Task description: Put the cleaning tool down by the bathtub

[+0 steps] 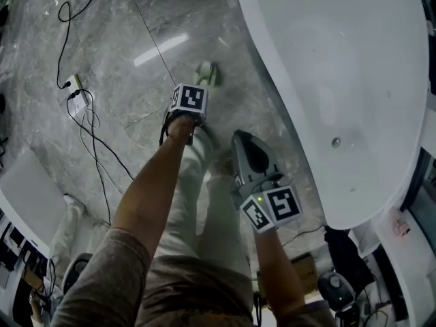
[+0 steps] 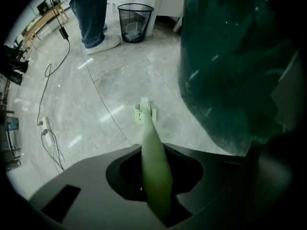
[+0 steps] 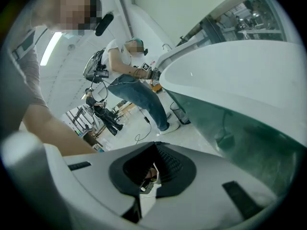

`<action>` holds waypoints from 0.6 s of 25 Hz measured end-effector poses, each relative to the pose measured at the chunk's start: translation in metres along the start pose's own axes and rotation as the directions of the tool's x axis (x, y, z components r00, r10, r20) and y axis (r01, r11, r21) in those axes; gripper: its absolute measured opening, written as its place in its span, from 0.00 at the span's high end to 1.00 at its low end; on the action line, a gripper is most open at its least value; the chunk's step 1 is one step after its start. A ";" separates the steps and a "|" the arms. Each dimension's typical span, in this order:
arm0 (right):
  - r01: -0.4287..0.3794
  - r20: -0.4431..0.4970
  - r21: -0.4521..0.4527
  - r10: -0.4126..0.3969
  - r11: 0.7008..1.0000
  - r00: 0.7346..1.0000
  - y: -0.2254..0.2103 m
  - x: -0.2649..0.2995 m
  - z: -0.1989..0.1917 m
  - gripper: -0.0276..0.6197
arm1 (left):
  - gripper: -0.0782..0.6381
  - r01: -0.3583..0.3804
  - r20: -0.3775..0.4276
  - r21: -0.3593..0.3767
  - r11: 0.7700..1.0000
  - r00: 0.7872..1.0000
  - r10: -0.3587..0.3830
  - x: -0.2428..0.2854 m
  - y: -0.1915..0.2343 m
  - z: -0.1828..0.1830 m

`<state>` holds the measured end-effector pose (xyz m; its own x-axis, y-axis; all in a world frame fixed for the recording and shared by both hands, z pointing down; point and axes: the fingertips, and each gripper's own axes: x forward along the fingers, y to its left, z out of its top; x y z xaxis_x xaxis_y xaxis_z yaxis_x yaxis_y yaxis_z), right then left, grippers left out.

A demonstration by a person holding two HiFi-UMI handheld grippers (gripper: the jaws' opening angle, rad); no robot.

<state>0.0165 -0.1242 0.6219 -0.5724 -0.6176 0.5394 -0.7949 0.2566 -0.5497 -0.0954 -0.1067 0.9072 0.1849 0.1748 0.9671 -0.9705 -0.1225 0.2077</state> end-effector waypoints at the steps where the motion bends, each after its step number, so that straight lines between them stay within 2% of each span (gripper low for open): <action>1: 0.000 0.000 0.001 0.000 1.000 1.000 0.000 0.000 0.000 0.96 | 0.79 0.001 0.003 0.001 1.000 1.000 -0.001 0.000 0.001 0.000; 15: -0.011 -0.008 -0.002 0.011 1.000 1.000 -0.003 -0.002 0.001 0.96 | 0.74 0.020 0.064 0.006 1.000 0.998 -0.021 -0.009 -0.006 0.009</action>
<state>0.0199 -0.1243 0.6216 -0.5824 -0.6087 0.5388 -0.7891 0.2643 -0.5545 -0.0896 -0.1165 0.8987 0.2144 0.1146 0.9700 -0.9656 -0.1249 0.2282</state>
